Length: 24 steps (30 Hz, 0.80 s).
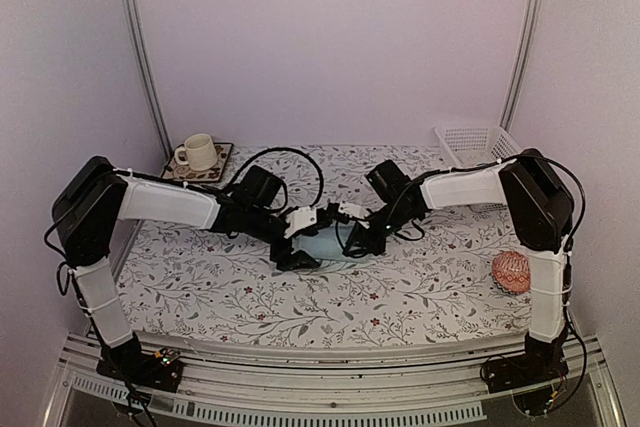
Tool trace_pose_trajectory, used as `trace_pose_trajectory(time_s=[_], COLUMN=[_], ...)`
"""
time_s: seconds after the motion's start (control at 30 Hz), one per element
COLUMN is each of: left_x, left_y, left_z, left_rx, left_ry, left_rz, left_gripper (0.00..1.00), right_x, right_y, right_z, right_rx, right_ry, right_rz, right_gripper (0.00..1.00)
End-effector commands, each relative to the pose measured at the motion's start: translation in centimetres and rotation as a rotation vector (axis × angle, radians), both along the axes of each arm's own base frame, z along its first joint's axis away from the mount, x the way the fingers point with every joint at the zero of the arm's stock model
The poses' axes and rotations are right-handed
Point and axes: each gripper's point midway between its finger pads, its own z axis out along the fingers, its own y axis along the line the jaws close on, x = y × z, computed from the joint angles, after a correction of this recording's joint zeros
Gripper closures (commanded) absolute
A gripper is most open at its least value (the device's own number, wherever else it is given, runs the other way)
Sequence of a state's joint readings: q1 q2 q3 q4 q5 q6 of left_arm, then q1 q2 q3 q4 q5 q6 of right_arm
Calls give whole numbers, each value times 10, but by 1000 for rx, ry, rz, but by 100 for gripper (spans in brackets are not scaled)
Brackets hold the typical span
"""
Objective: Roll the towels
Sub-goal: Roll the towel at the center of the board.
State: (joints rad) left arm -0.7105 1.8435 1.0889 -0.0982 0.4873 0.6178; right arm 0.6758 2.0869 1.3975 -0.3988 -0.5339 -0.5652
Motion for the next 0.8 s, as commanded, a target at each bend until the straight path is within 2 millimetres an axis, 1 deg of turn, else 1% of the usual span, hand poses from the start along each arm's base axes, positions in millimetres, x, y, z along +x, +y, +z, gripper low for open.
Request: trace_pose_trajectory(time_s=[0.0,0.17,0.3,0.4,0.5,0.57,0.6,0.77], left_x=[0,9,8,6,9,13,13,24], left_y=[-10,-13,-11,-9,-8,-10,-9,-13], left_z=[12,1,-16,-26,-37,-36,-51,-63], left_rx=[-33,-9,26,45,71,76,102,142], left_ry=[-74,-96,-86,-76,-68,-73,-50,-41], left_rz=[-44,-16,-17,-18,-11,-4,-3,23], left_gripper=[15,21,26,28,32,34,36,45], right_x=[-10,-9,-8,-7,-8,-8,-9,-9], right_y=[-14,-14,-15,-16,-16,-16,-16,-16], right_z=[-36,-36,-35,-35,-36,-35,-35,-34], right_rx=[-83,-69,-60,-58,-56,-52,-52,-49], right_ry=[151,174,177,180,185,188,190,193], right_rz=[-47,-44,-46,-46,-43,-41,-40,-37], right_gripper=[95,95,95,94,94,94,94,94])
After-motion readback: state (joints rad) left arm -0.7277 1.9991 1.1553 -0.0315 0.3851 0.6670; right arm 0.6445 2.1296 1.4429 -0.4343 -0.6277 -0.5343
